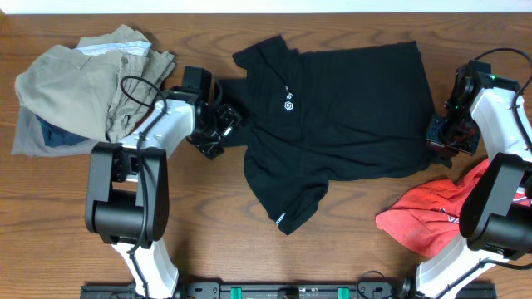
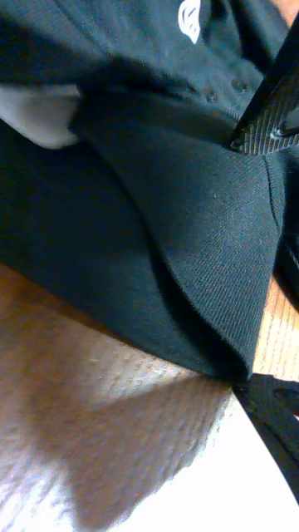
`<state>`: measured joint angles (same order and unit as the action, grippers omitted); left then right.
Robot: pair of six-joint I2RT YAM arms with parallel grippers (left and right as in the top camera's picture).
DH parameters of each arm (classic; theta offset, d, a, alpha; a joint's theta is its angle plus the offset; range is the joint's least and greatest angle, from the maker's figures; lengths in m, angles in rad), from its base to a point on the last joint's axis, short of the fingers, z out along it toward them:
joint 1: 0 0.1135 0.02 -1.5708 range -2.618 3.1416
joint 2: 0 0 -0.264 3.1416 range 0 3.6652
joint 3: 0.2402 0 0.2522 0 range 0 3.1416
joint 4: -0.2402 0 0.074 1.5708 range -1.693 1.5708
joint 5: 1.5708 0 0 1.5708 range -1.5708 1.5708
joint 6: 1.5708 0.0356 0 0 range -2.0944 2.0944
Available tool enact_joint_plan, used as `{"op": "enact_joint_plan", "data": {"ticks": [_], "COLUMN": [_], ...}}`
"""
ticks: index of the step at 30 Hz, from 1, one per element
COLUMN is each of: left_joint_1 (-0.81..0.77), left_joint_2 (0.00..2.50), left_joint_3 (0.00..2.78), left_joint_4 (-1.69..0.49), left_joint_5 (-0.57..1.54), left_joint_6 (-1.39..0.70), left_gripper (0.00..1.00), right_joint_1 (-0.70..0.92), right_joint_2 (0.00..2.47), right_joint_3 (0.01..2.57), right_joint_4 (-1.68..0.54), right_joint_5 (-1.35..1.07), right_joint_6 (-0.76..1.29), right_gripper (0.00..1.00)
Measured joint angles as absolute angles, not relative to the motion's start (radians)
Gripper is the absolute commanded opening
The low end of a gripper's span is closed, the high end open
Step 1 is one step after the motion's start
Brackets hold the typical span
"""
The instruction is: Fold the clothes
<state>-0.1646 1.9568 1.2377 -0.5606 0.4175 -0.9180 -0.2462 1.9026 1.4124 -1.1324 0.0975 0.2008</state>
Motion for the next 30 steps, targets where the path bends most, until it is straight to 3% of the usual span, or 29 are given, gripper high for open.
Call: {"op": "enact_joint_plan", "data": {"ticks": [3, 12, 15, 17, 20, 23, 30], "left_joint_1": [-0.171, -0.171, -0.171, -0.171, -0.171, -0.171, -0.162], "left_joint_2": [1.956, 1.956, 1.956, 1.956, 1.956, 1.956, 1.956], "left_joint_3": [1.235, 1.23, 1.225, 1.221, 1.219, 1.219, 1.217], "left_joint_4": [-0.556, -0.556, -0.555, -0.557, -0.556, -0.557, -0.576], "left_joint_5": [0.395, 0.355, 0.332, 0.318, 0.296, 0.279, 0.255], "left_joint_6": [-0.945, -0.958, -0.973, -0.97, -0.966, -0.96, -0.897], "left_gripper": [0.62, 0.58, 0.36, 0.28, 0.24, 0.06, 0.06], "right_joint_1": [-0.246, -0.246, -0.246, -0.246, -0.246, -0.246, -0.246], "right_joint_2": [1.903, 1.903, 1.903, 1.903, 1.903, 1.903, 1.903], "right_joint_3": [1.412, 1.412, 1.412, 1.412, 1.412, 1.412, 1.412], "right_joint_4": [-1.132, -1.133, -1.134, -1.135, -1.137, -1.14, -1.141], "right_joint_5": [0.097, 0.097, 0.097, 0.097, 0.098, 0.097, 0.097], "right_joint_6": [0.201, 0.201, 0.201, 0.201, 0.201, 0.201, 0.201], "right_gripper": [0.01, 0.01, 0.01, 0.01, 0.01, 0.01, 0.01]}}
